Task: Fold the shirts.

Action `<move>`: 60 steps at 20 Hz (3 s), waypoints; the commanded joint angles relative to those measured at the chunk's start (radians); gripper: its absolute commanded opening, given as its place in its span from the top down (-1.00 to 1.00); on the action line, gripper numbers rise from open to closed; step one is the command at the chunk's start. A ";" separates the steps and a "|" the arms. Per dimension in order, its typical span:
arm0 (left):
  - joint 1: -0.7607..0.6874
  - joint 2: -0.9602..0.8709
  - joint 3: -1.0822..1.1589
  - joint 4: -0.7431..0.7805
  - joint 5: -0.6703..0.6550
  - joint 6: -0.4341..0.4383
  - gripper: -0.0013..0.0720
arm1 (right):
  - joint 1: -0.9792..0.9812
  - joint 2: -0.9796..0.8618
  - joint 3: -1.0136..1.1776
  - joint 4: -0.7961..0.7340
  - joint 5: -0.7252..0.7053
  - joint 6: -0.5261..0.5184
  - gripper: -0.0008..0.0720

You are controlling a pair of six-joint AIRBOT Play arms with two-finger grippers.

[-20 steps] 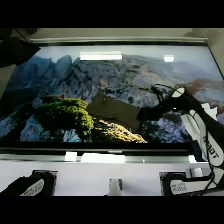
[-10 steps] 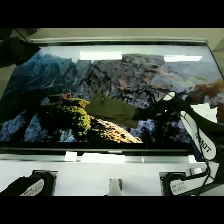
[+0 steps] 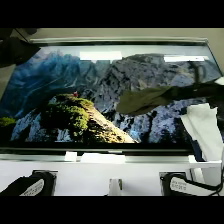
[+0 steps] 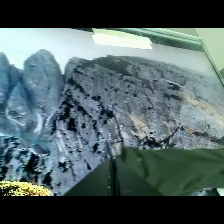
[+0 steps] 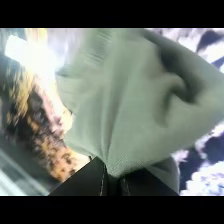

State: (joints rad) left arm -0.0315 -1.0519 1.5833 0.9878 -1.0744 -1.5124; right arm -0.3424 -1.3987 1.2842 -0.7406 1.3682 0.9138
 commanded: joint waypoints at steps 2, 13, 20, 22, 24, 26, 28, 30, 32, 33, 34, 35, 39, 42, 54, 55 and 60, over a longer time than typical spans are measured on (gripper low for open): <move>0.000 0.001 0.000 0.000 0.000 0.000 0.88 | -0.273 0.137 0.101 -0.004 0.101 0.003 0.91; 0.000 0.001 0.000 0.000 0.000 0.027 0.88 | -0.680 0.214 0.151 -0.005 0.171 0.095 0.91; 0.000 0.001 0.000 0.000 0.000 0.039 0.88 | -0.814 0.216 0.151 -0.136 0.253 0.087 0.91; 0.000 0.001 0.000 0.000 0.000 0.039 0.88 | -0.814 0.228 0.151 -0.320 0.296 0.089 0.91; 0.000 0.001 0.000 0.000 0.000 0.039 0.88 | -0.814 0.242 0.151 -0.541 0.349 0.103 0.91; 0.000 0.001 0.000 0.000 0.000 0.039 0.88 | -0.814 0.247 0.114 -0.698 0.362 0.116 0.91; 0.000 0.001 0.000 0.000 0.000 0.039 0.88 | -0.814 0.248 0.025 -0.717 0.336 0.116 0.91; 0.000 0.001 0.000 0.000 0.000 0.039 0.88 | -0.814 0.248 -0.080 -0.720 0.288 0.117 0.90; 0.000 0.001 0.000 0.000 0.000 0.039 0.88 | -0.814 0.248 -0.159 -0.728 0.221 0.133 0.90; 0.000 0.001 0.000 0.000 0.000 0.039 0.88 | -0.814 0.248 -0.175 -0.728 0.192 0.134 0.90; 0.000 0.001 0.000 0.000 0.001 0.039 0.88 | -0.814 0.248 -0.174 -0.715 0.156 0.134 0.90; 0.000 0.000 0.000 0.000 0.002 0.039 0.88 | -0.814 0.248 -0.159 -0.673 0.125 0.130 0.90; 0.000 -0.002 0.000 -0.001 0.035 0.038 0.88 | -0.814 0.248 -0.082 -0.554 0.032 0.192 0.90; 0.000 -0.002 0.000 -0.001 0.035 0.038 0.88 | -0.814 0.231 -0.084 -0.599 0.087 0.206 0.61; -0.089 -0.119 0.113 0.136 -0.047 0.035 0.89 | -0.563 0.217 0.385 -0.595 -0.208 0.020 -0.71; -0.124 -0.172 0.176 0.230 -0.097 0.015 0.89 | -0.472 0.217 0.414 -0.601 -0.272 0.018 -0.70; -0.243 -0.418 0.365 0.732 -0.429 -0.108 0.71 | -0.018 0.080 0.418 -0.671 -0.039 0.069 -0.71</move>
State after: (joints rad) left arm -0.2192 -1.3521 1.8683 1.4326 -1.3037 -1.5551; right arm -0.5835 -1.2400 1.6733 -1.3846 1.2068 0.9466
